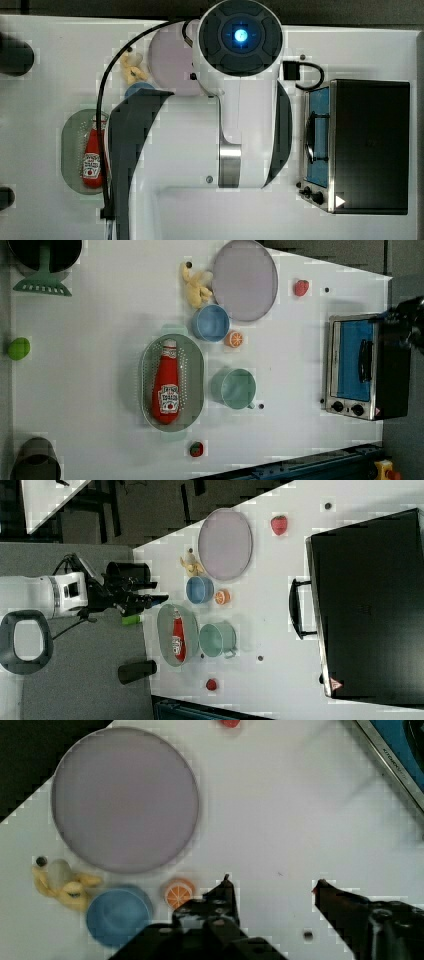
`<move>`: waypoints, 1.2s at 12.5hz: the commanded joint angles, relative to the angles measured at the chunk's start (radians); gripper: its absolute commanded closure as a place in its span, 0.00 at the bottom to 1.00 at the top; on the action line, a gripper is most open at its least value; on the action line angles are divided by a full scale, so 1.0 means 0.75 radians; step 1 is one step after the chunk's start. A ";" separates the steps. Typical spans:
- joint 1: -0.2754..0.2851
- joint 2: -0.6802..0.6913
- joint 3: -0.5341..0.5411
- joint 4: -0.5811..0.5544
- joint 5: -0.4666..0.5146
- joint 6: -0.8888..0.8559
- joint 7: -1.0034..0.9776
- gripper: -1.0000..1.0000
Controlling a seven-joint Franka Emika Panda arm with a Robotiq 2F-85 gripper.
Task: Pick ketchup from strainer and place it on the table
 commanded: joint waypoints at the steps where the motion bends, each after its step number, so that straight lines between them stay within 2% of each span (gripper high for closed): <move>1: -0.132 -0.351 0.077 -0.141 0.034 -0.198 0.203 0.21; 3: -0.123 -0.343 0.116 -0.141 0.036 -0.194 0.203 0.00; 6: -0.099 -0.308 0.256 -0.141 0.037 -0.160 0.203 0.00; 15: -0.079 -0.135 0.865 -0.147 0.030 -0.047 0.224 0.00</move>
